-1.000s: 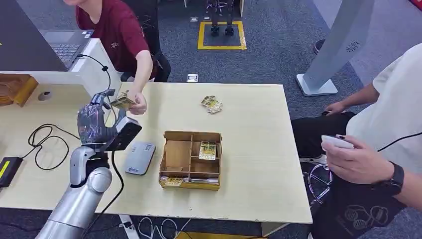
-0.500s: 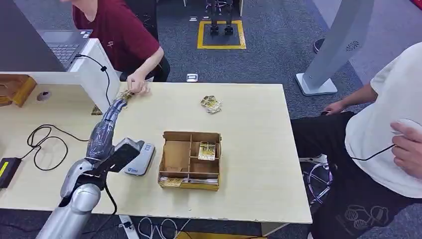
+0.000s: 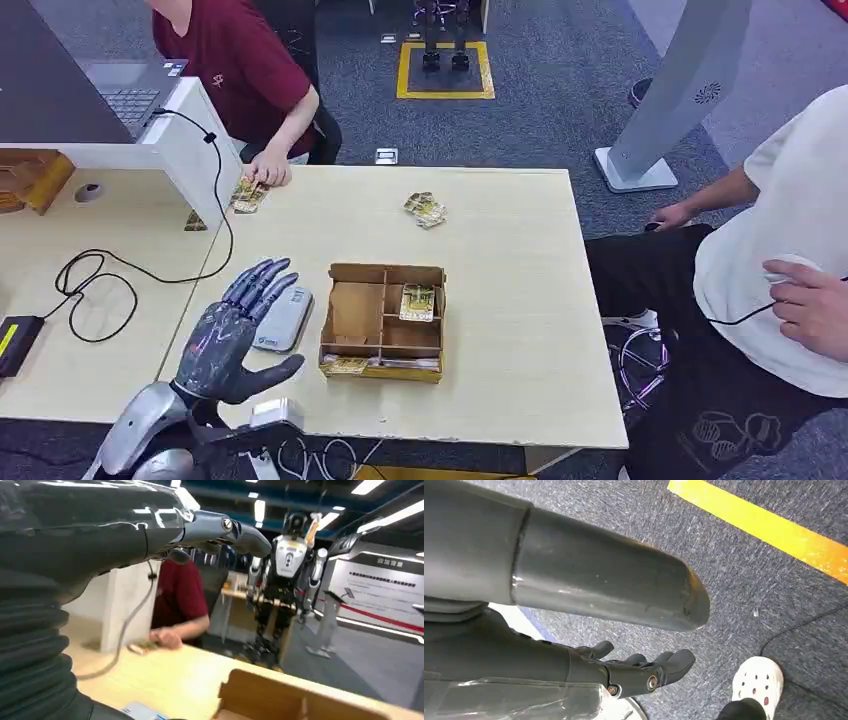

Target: Pass the card to the sensor for recognition and then transmit it.

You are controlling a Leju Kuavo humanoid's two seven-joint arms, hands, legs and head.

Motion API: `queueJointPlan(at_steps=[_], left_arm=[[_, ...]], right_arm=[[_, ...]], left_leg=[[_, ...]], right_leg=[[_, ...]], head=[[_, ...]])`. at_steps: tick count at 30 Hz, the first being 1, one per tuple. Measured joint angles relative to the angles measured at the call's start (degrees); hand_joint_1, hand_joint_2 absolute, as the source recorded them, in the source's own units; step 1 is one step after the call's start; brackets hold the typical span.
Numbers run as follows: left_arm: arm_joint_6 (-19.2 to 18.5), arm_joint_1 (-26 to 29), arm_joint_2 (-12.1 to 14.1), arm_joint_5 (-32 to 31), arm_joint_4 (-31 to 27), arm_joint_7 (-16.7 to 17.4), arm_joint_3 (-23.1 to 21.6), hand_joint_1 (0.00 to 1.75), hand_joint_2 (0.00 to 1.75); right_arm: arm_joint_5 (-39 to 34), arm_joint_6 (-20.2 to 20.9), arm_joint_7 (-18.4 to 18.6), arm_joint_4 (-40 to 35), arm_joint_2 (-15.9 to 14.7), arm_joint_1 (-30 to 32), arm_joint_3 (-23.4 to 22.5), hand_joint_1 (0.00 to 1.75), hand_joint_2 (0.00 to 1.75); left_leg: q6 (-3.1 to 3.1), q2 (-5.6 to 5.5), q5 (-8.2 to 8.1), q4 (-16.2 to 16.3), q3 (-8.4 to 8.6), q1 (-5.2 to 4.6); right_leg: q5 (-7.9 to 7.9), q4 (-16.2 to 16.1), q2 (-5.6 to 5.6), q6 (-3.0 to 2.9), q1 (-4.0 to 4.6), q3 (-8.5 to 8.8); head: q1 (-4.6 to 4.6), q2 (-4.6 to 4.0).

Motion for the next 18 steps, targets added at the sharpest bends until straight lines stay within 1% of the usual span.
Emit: queueJointPlan(at_steps=[1, 4, 6, 10, 15, 18], left_arm=[[1.5, 0.7, 0.7, -2.4, -0.1, 0.8, -1.3, 0.0, 1.75], [4.1, 2.5, 1.5, -4.2, -0.2, 1.5, -3.9, 0.0, 1.75], [4.7, 3.4, 1.6, -4.8, -0.2, 1.5, -5.0, 0.0, 1.75], [4.8, 4.3, 1.6, -5.3, -0.2, 1.6, -6.8, 0.0, 1.75], [4.8, 4.4, 1.6, -6.8, -0.2, 2.6, -8.6, 0.0, 1.75], [5.1, 4.4, 1.6, -9.9, 0.0, 4.2, -9.2, 0.0, 1.75]], right_arm=[[0.1, 0.1, 0.0, -0.2, 0.0, 0.0, -0.3, 0.0, 0.0], [0.1, 0.2, 0.1, -0.7, 0.0, 0.0, -0.5, 0.0, 0.0], [0.1, 0.2, 0.2, -0.9, 0.1, 0.0, -0.5, 0.0, 0.0], [0.1, 0.3, 0.3, -1.2, 0.1, 0.0, -0.5, 0.0, 0.0], [0.1, 0.7, 0.7, -1.5, 0.2, 0.0, -0.5, 0.0, 0.0], [0.1, 1.2, 1.2, -1.7, 0.2, 0.0, -0.5, 0.0, 0.0]], left_leg=[[0.0, 0.0, 0.0, 0.0, 0.0, 0.0], [0.0, 0.0, 0.0, 0.0, 0.0, 0.01], [0.0, 0.0, 0.0, 0.0, 0.0, 0.01], [0.01, -0.01, 0.01, 0.0, 0.01, 0.01], [0.02, -0.01, 0.02, 0.0, 0.01, 0.01], [0.02, -0.01, 0.02, 0.0, 0.01, 0.01]], right_leg=[[-0.01, 0.0, 0.0, 0.01, 0.0, 0.0], [-0.01, 0.0, -0.01, 0.01, 0.0, 0.0], [-0.01, 0.0, -0.01, 0.01, 0.0, 0.01], [0.0, 0.0, -0.03, 0.01, 0.0, 0.02], [0.0, 0.0, -0.04, 0.01, 0.0, 0.03], [0.0, 0.0, -0.04, 0.01, 0.0, 0.03]], head=[[-0.02, 0.0], [0.0, 0.0], [-0.02, 0.0], [-0.02, 0.0], [-0.02, 0.0], [0.0, 0.0]])
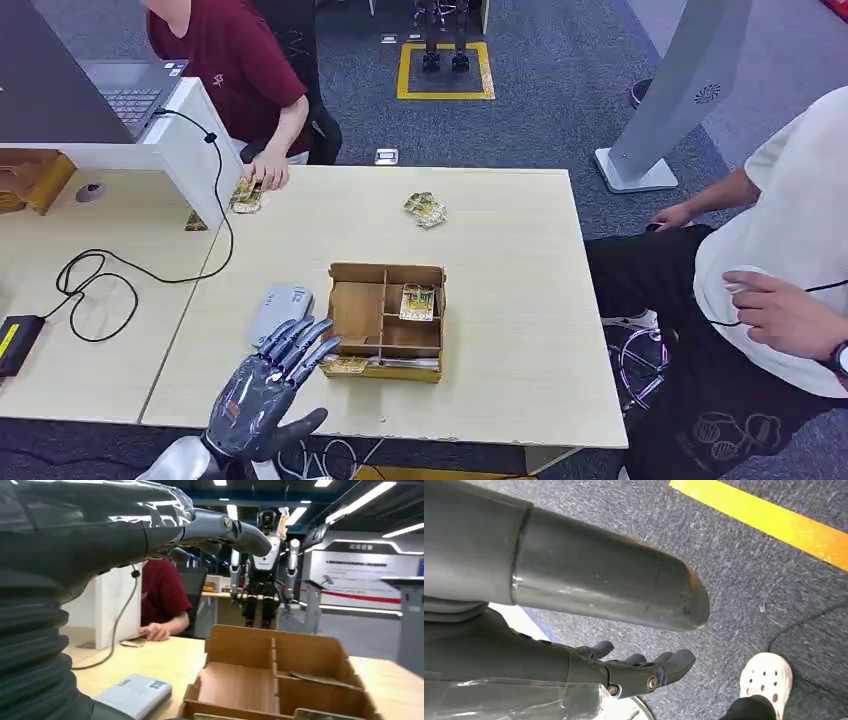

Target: Pass the card to the sensor for recognition and then transmit it.

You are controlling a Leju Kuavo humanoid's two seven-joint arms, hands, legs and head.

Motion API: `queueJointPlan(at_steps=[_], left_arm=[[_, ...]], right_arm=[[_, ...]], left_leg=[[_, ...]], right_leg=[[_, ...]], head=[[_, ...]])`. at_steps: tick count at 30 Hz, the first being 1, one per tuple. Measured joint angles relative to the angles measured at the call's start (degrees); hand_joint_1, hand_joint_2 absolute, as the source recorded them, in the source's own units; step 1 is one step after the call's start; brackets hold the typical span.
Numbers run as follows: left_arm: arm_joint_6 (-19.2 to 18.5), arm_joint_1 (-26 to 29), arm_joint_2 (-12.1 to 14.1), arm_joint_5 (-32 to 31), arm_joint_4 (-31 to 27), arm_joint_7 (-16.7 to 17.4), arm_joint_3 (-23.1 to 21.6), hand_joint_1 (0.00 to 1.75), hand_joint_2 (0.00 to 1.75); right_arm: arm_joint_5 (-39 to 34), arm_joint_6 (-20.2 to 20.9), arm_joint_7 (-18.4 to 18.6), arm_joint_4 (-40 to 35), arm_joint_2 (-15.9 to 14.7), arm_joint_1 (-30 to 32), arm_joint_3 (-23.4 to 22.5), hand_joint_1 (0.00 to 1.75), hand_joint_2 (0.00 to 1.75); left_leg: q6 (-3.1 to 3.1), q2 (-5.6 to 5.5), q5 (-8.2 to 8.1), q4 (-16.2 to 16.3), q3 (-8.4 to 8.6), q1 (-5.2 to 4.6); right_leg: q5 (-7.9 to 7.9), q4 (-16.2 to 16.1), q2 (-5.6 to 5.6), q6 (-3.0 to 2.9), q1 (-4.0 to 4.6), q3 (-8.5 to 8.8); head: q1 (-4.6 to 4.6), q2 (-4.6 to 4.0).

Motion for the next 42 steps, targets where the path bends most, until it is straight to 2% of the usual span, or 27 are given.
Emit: queueJointPlan(at_steps=[6, 12, 19, 36, 42], left_arm=[[1.3, -0.2, -0.3, -5.5, 1.8, 3.2, -1.4, 0.0, 1.75], [1.5, -1.9, -2.5, -10.8, 5.7, 6.3, -3.5, 0.0, 1.75], [1.5, -3.3, -5.1, -13.6, 8.7, 9.1, -4.4, 0.0, 1.75], [-0.1, -5.3, -10.0, -14.4, 12.3, 12.2, -4.5, 0.0, 1.75], [-0.7, -5.7, -11.4, -14.6, 13.0, 12.2, -4.3, 0.0, 1.75]], right_arm=[[0.0, 0.6, 0.6, -0.9, 0.3, 0.0, 0.0, 0.0, 0.0], [0.0, 1.1, 0.7, -1.6, 0.5, 0.0, 0.0, 0.0, 0.0], [0.0, 1.4, 1.3, -2.2, 0.8, 0.0, 0.0, 0.0, 0.0], [0.0, 2.6, 1.8, -3.7, 1.4, 0.0, 0.5, 0.0, 0.0], [0.0, 3.2, 2.0, -4.4, 1.6, 0.0, 0.8, 0.0, 0.0]], left_leg=[[0.0, 0.0, 0.0, 0.0, 0.0, -0.01], [0.01, -0.01, 0.0, 0.0, 0.01, -0.02], [0.01, -0.01, 0.0, 0.0, 0.01, -0.02], [0.01, -0.01, 0.0, 0.0, 0.0, -0.02], [0.01, -0.01, 0.0, 0.0, 0.0, -0.02]], right_leg=[[0.0, 0.0, 0.0, 0.0, 0.0, -0.01], [0.01, 0.0, -0.02, 0.0, 0.0, 0.01], [0.0, 0.0, -0.01, 0.0, -0.01, 0.0], [0.01, 0.0, -0.02, 0.0, -0.01, 0.01], [0.01, 0.0, -0.02, 0.0, -0.01, 0.0]], head=[[0.0, 0.0], [-0.02, 0.0], [-0.02, 0.0], [0.0, 0.0], [-0.02, 0.0]])
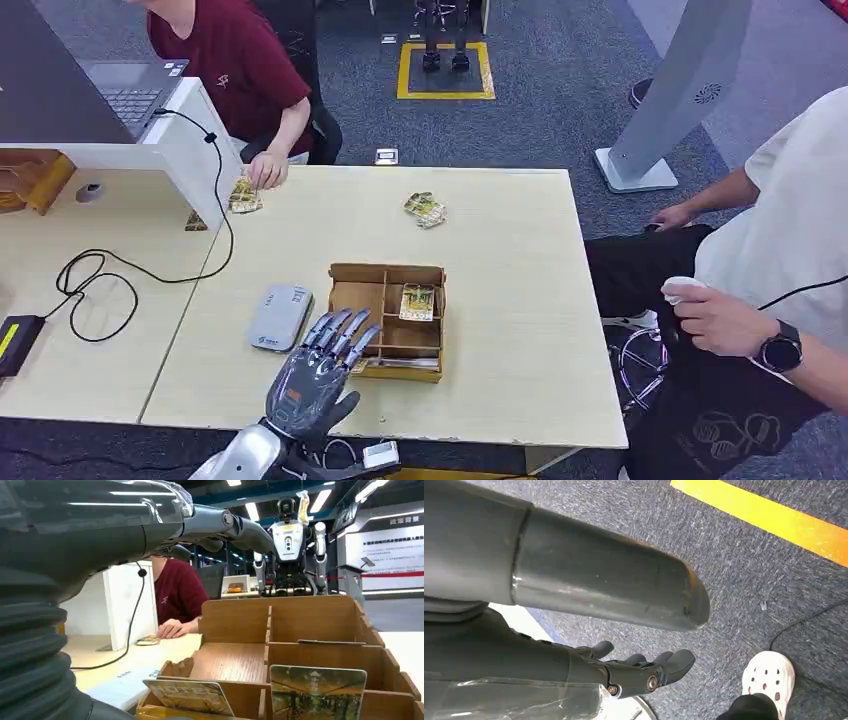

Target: Pass the card to the sensor for recognition and then transmit it.

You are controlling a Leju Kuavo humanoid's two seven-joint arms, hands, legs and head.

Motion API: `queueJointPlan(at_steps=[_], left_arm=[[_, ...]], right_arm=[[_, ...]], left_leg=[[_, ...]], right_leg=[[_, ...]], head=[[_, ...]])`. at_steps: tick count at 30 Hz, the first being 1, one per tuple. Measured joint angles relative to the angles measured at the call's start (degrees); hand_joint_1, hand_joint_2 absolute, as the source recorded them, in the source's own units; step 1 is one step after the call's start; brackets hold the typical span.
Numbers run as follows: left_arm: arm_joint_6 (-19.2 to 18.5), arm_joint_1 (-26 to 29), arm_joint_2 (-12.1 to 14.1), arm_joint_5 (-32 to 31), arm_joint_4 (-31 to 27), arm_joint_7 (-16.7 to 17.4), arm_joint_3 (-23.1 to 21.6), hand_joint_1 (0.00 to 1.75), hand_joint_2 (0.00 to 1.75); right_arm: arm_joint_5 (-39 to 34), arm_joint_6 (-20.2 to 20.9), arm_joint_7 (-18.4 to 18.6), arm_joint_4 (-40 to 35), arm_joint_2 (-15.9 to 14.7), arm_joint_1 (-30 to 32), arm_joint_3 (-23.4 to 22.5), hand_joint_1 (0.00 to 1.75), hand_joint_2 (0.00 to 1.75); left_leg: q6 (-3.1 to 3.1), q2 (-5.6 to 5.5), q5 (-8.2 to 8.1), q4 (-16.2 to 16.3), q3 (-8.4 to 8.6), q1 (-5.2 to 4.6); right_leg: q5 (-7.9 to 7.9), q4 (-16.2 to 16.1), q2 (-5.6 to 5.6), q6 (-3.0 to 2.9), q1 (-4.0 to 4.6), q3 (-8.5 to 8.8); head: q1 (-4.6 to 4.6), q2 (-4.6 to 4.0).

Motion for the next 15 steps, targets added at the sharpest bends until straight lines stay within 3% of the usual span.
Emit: queueJointPlan(at_steps=[15], left_arm=[[-2.0, -0.1, -3.0, -1.4, 2.6, -0.6, 2.6, 0.0, 1.75]], right_arm=[[0.0, 1.0, 0.0, -1.7, 0.7, 0.0, 1.1, 0.0, 0.0]], left_leg=[[0.0, -0.01, 0.0, 0.0, 0.0, 0.0]], right_leg=[[0.0, 0.0, 0.0, 0.0, 0.0, 0.0]], head=[[0.02, 0.0]])
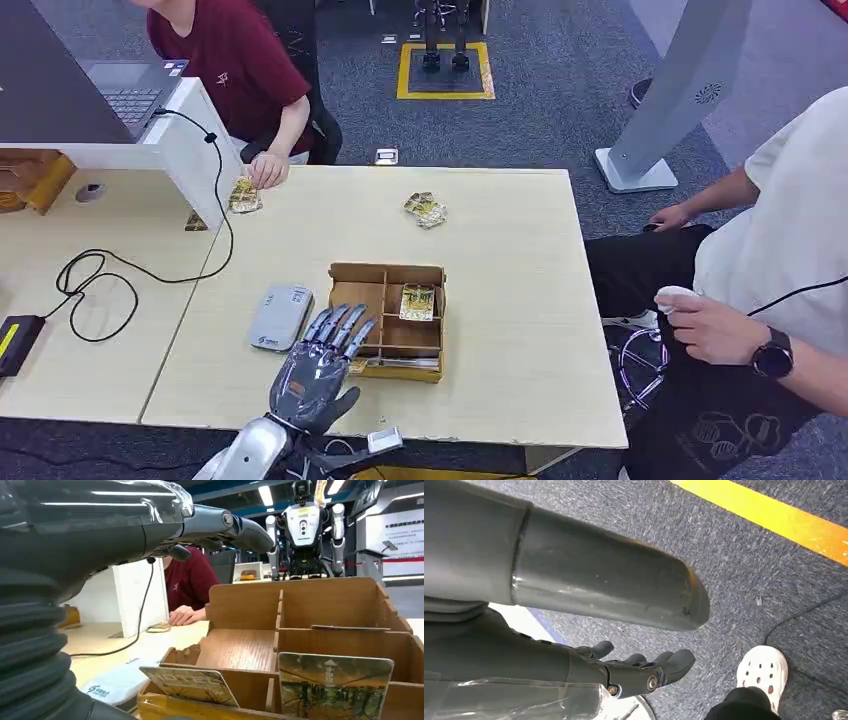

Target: Pass the card to the sensor for recognition and then transmit it.

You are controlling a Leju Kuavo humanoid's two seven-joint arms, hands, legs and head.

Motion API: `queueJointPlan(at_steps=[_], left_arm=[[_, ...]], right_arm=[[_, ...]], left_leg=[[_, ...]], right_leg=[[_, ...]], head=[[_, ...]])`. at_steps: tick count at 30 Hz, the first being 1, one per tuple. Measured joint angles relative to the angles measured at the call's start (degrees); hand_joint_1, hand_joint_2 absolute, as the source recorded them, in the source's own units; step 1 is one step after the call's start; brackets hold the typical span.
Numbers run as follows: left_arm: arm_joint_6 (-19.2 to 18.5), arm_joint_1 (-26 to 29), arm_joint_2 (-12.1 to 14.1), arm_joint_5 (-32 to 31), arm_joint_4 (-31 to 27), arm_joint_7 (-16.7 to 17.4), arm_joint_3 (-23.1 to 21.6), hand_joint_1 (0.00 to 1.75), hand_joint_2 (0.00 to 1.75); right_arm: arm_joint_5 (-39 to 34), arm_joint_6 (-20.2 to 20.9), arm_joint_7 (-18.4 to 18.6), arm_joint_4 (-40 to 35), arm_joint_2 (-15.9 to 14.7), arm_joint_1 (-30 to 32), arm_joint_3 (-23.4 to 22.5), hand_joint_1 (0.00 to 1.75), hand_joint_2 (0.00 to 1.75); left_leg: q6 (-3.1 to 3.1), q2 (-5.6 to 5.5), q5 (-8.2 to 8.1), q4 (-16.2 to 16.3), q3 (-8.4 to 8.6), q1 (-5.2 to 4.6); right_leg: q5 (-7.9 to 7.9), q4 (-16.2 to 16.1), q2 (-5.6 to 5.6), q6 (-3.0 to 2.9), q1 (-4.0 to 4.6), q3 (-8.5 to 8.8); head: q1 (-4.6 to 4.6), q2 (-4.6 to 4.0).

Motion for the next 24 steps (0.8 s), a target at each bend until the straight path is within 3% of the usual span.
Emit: queueJointPlan(at_steps=[24], left_arm=[[-1.4, 0.7, -2.6, -1.2, 0.8, -0.9, 3.0, 0.0, 1.75]], right_arm=[[0.0, 1.0, -0.1, -1.7, 0.5, -0.1, 0.9, 0.0, 0.0]], left_leg=[[0.0, -0.02, 0.0, 0.0, -0.01, 0.0]], right_leg=[[0.0, 0.0, -0.02, 0.0, 0.0, 0.01]], head=[[-0.02, -0.02]])
